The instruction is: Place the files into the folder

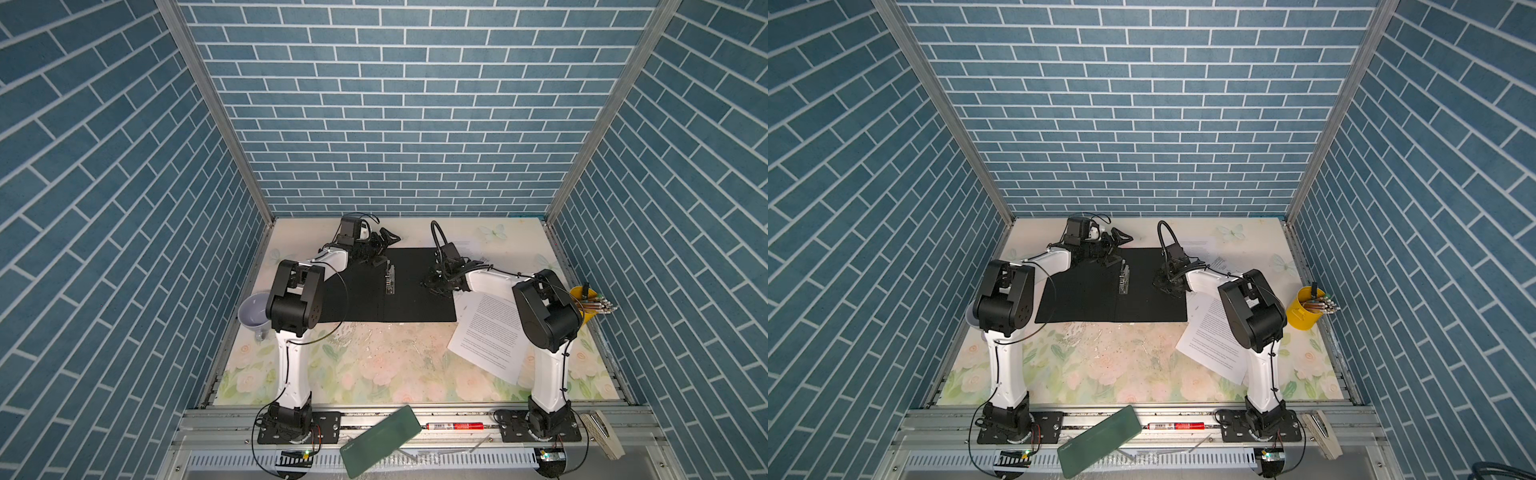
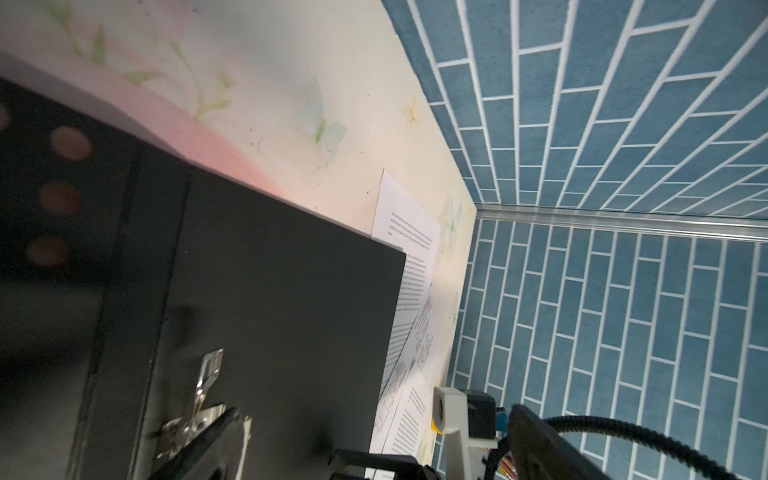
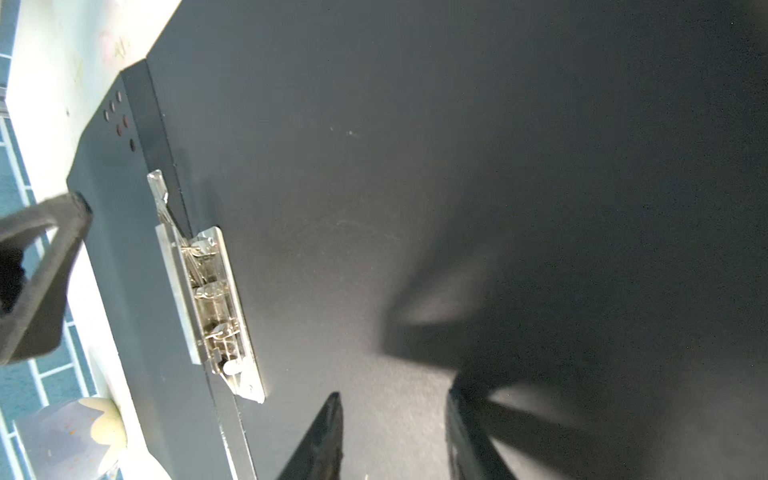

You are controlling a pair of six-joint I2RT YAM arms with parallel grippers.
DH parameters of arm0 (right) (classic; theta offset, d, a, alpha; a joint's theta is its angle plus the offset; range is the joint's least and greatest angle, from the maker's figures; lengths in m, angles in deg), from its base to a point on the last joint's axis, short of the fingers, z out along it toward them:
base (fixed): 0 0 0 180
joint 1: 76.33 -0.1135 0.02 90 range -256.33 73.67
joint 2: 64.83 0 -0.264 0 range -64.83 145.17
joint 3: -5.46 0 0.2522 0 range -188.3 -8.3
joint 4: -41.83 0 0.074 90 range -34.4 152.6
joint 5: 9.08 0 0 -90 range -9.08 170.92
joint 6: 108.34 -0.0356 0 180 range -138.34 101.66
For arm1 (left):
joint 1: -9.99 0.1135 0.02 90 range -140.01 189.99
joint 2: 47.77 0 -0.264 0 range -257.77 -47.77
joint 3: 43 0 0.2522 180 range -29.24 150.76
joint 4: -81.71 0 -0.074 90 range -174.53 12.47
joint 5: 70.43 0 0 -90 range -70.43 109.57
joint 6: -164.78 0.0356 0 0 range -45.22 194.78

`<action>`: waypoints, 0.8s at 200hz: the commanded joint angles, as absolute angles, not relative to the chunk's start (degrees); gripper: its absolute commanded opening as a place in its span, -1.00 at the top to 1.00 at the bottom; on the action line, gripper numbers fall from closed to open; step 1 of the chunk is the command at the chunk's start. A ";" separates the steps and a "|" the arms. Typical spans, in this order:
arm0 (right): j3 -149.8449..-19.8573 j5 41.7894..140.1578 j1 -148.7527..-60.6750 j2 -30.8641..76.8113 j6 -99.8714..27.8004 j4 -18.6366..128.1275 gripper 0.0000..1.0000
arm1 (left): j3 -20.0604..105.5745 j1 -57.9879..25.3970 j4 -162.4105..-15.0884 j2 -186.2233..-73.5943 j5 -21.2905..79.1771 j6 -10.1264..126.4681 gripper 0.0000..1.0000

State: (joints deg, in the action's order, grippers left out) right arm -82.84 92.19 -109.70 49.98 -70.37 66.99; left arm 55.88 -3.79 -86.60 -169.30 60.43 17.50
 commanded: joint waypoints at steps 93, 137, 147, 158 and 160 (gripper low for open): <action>-69.63 75.89 -109.16 26.87 -62.55 76.67 -0.68 | 53.05 -14.98 -71.56 -157.21 46.57 30.94 -0.99; -58.47 73.45 -106.75 14.29 -62.11 78.68 -0.74 | 50.97 -21.95 -71.03 -156.80 43.51 30.59 -0.99; -56.33 73.62 -105.79 11.93 -62.11 79.06 -0.74 | 50.60 -23.53 -71.13 -157.06 42.61 30.04 -0.99; -54.23 73.74 -104.83 9.49 -62.02 79.57 -0.74 | 50.03 -25.31 -71.66 -157.13 41.75 29.38 -0.99; -53.86 73.81 -104.62 9.14 -62.02 79.76 -0.74 | 49.92 -25.64 -71.75 -157.17 41.44 29.28 -0.99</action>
State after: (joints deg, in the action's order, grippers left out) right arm -58.54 75.66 -106.44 13.48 -63.28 76.55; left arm 51.40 -22.50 -72.30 -158.44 44.76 29.59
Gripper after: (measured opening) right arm 0.871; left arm 0.996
